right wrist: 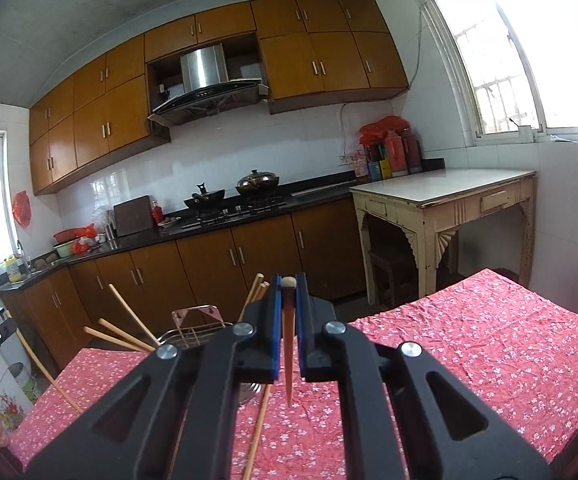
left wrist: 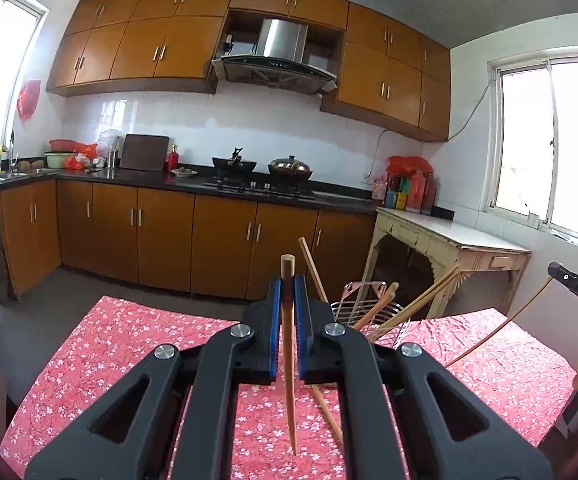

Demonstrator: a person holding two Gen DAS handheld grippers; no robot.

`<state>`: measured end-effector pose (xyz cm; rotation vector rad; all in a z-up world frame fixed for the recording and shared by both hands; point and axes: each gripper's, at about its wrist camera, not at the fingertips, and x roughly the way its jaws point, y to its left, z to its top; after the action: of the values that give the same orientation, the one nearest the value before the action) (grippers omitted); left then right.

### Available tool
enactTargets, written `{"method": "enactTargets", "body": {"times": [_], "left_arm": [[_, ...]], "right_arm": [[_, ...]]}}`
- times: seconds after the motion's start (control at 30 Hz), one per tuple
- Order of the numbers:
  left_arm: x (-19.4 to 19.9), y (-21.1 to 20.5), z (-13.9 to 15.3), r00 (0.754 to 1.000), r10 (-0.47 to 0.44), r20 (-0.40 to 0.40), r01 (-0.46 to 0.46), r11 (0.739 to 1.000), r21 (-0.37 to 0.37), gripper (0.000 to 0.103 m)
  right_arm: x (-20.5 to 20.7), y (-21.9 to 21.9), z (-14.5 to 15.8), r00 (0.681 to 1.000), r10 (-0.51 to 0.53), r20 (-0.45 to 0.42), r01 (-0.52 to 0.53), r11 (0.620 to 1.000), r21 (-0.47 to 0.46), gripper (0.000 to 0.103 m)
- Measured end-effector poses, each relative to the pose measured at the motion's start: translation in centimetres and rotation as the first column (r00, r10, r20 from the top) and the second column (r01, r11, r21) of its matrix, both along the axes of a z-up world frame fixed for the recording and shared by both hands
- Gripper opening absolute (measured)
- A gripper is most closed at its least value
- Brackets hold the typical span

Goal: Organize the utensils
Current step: 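Lift both chopsticks upright and carry them over the wire holder, then lower the chopsticks into the wire holder and open both grippers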

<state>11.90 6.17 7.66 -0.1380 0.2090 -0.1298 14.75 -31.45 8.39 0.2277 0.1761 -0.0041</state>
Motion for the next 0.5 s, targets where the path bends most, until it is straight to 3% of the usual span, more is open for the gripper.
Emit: {"method": "enactTargets", "body": {"times": [0.17, 0.5], "left_arm": [[-0.3, -0.3, 1.6, 0.999, 0.017, 0.051, -0.018, 1.000, 0.008, 0.007], [2.1, -1.6, 8.7, 0.972, 0.113, 0.207, -0.107, 0.994, -0.038, 0.007]], "right_arm": [[-0.4, 0.5, 1.2, 0.999, 0.047, 0.016, -0.048, 0.999, 0.020, 0.007], [0.7, 3.3, 5.4, 0.987, 0.114, 0.114, -0.116, 0.993, 0.008, 0.007]]}}
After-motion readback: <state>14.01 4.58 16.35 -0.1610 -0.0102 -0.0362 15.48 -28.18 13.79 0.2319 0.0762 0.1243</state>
